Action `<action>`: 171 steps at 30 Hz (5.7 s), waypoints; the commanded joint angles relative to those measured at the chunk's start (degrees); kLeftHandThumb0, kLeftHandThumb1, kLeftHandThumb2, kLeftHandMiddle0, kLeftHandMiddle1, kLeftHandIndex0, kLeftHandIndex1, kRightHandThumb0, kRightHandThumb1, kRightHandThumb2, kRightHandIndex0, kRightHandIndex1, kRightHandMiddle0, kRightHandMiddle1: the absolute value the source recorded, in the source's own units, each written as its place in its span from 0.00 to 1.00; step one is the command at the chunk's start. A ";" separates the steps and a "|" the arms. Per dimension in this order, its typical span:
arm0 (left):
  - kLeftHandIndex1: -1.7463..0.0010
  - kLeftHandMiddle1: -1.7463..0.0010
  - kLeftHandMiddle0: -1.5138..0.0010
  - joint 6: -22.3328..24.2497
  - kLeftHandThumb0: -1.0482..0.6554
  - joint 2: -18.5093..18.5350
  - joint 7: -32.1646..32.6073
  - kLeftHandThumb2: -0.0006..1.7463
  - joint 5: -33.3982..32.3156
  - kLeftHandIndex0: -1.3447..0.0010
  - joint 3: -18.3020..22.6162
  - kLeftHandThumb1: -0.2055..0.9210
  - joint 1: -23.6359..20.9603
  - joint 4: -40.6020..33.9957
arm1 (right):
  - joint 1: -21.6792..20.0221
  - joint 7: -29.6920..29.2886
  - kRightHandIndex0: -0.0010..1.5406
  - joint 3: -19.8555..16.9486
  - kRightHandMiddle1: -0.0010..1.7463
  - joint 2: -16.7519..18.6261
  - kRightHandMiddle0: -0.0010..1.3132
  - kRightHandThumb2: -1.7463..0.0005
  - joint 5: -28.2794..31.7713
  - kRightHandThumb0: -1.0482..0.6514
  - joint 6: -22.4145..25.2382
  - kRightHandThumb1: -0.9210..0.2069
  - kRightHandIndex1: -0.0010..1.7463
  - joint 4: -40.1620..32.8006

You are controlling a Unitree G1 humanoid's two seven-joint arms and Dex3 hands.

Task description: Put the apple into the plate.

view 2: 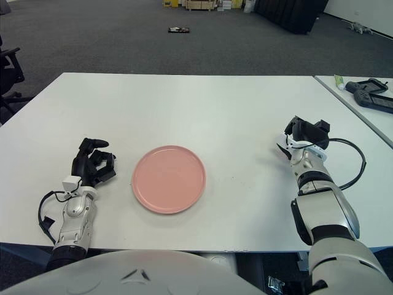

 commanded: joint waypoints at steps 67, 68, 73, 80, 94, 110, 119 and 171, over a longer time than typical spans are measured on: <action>0.00 0.07 0.64 -0.27 0.61 -0.85 0.48 0.69 -0.58 0.70 -0.40 0.53 -1.08 0.93 | 19.13 27.70 0.02 -7.82 0.31 -12.55 0.02 0.47 -5.53 0.21 5.30 0.45 0.17 -55.65; 0.00 0.07 0.64 -0.19 0.61 -0.84 0.57 0.68 -0.48 0.70 -0.41 0.54 -1.07 0.92 | 19.34 28.42 0.01 -7.38 0.22 -13.26 0.01 0.51 -6.57 0.17 5.69 0.42 0.11 -55.83; 0.00 0.08 0.63 0.02 0.61 -0.79 0.80 0.68 -0.26 0.71 -0.44 0.54 -1.11 0.96 | 19.76 30.12 0.00 -6.82 0.03 -14.65 0.00 0.66 -9.22 0.04 6.83 0.28 0.01 -55.41; 0.00 0.08 0.64 0.39 0.61 -0.77 0.77 0.67 -0.30 0.71 -0.46 0.55 -1.23 1.03 | 18.65 27.68 0.00 -5.91 0.00 -16.09 0.00 0.79 -10.89 0.00 5.21 0.17 0.00 -45.58; 0.00 0.08 0.64 -0.81 0.61 -0.72 -0.11 0.67 -1.06 0.71 -0.46 0.55 -1.10 1.69 | 13.93 23.15 0.00 -1.77 0.00 -14.80 0.00 0.86 -10.88 0.00 3.77 0.20 0.00 -27.35; 0.00 0.07 0.64 -1.36 0.61 -0.91 0.04 0.68 -0.91 0.70 -0.50 0.54 -0.85 1.92 | 8.31 29.07 0.00 5.84 0.00 -12.17 0.00 0.86 -13.30 0.00 8.54 0.18 0.00 -16.30; 0.00 0.09 0.65 -1.63 0.61 -1.12 -0.01 0.66 -1.27 0.70 -0.43 0.56 -1.00 2.15 | 5.49 30.07 0.00 10.62 0.00 -9.74 0.00 0.86 -14.04 0.00 8.23 0.15 0.00 -7.56; 0.00 0.05 0.65 -1.51 0.61 -0.59 0.60 0.69 0.06 0.70 0.15 0.53 -1.52 2.64 | 1.99 7.54 0.56 7.15 1.00 -3.98 0.43 0.11 -6.24 0.61 6.00 0.75 0.91 -0.86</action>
